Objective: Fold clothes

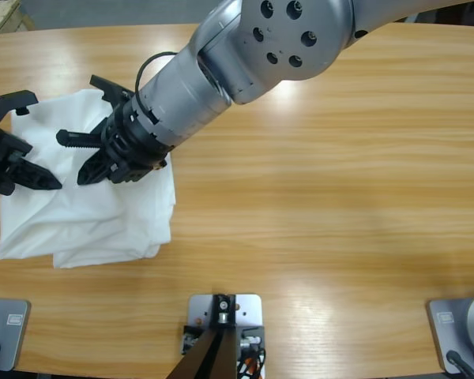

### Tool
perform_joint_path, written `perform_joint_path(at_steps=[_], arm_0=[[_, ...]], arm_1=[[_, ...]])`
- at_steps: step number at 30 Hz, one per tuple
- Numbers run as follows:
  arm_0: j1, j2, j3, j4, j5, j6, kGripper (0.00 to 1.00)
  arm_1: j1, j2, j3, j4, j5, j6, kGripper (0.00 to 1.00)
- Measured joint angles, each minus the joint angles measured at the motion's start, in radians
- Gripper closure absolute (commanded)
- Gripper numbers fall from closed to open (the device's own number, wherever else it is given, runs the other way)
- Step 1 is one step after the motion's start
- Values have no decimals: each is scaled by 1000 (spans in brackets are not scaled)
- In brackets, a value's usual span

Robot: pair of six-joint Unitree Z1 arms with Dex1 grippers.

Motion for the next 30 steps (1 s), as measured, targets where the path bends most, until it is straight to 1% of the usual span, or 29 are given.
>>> perform_joint_path(at_steps=[5, 17, 22, 30], arm_0=[[1, 79, -47, 44, 0, 12, 1000], [2, 152, -82, 87, 2, 13, 1000], [2, 216, -112, 113, 2, 13, 1000], [2, 293, -148, 147, 3, 13, 1000]], arm_1=[[3, 7, 2, 0, 0, 0, 1000], [7, 14, 33, 15, -7, 0, 1000], [8, 34, 44, 15, -12, 0, 1000], [8, 39, 57, 42, -66, 0, 1000]])
